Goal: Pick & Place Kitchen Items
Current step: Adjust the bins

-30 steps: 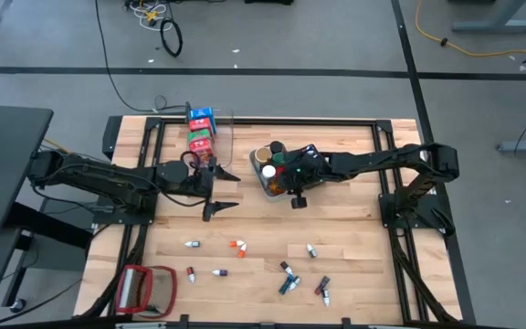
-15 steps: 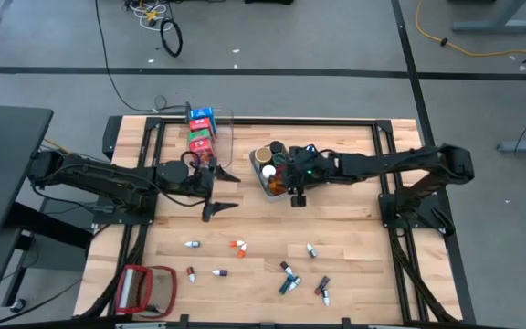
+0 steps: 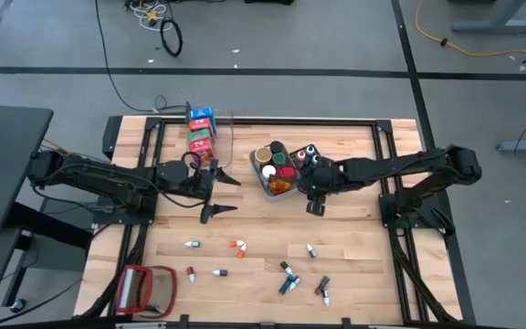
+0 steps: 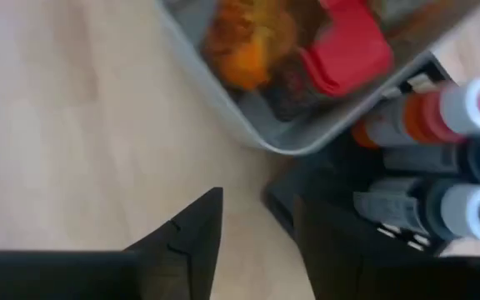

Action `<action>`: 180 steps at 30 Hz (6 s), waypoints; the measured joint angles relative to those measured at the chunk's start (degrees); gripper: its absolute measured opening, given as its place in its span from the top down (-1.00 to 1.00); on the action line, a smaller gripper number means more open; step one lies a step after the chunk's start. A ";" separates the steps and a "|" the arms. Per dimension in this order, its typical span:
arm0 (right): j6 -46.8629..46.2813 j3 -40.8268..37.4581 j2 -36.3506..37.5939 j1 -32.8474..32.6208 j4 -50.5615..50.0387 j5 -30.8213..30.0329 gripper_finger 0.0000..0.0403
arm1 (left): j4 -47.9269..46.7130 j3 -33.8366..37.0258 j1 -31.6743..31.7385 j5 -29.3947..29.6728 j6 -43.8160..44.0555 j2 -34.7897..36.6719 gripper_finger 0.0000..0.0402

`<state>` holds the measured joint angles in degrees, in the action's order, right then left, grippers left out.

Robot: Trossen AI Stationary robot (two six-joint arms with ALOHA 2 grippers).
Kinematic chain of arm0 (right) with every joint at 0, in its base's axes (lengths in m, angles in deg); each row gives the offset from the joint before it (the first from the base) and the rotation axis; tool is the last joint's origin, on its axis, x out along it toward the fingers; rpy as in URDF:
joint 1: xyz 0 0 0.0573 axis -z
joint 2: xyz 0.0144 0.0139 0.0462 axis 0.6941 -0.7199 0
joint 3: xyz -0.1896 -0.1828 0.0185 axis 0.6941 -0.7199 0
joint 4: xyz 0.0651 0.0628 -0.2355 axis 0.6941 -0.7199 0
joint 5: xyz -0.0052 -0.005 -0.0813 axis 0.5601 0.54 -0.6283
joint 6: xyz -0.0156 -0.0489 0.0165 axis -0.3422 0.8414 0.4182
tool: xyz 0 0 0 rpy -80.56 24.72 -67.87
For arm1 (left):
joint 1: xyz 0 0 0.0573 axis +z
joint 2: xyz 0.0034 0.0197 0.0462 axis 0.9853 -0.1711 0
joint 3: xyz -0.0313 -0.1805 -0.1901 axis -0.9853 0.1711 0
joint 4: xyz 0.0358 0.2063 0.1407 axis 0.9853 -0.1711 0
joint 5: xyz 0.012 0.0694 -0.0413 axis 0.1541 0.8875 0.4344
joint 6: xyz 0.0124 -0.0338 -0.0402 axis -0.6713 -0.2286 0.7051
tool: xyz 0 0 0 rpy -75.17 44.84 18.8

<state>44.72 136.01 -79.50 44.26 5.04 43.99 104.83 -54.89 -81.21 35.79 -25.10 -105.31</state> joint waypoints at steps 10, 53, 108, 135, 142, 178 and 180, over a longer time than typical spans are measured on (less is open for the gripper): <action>4.83 -7.03 -2.17 -0.16 14.77 1.97 0.76 | 0.04 0.00 0.02 0.06 1.99 0.02 -0.77; 13.78 -10.15 -7.20 4.58 42.35 0.64 0.99 | 0.11 0.00 0.01 0.06 -0.22 0.01 -0.77; 11.78 2.13 -9.67 4.69 14.29 1.96 0.62 | -0.03 -0.02 0.00 0.04 -0.19 0.00 -0.77; -3.81 2.17 -9.70 4.52 -1.75 2.19 -0.13 | -0.02 -0.02 0.01 0.02 1.95 0.00 -0.77; -3.08 2.09 -9.71 4.56 -0.95 5.83 -0.07 | -0.02 -0.02 0.01 0.02 1.95 0.00 -0.77; -4.45 -1.24 -9.76 0.42 18.71 20.16 0.17 | -0.01 -0.02 0.01 -0.16 1.98 0.00 -0.77; -4.80 -1.24 -9.76 -0.67 20.92 20.69 0.17 | -0.02 -0.02 0.00 -0.16 1.98 0.02 -0.77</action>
<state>39.93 134.78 -89.26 43.59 25.97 64.68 104.81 -54.91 -81.21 35.63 -23.13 -105.30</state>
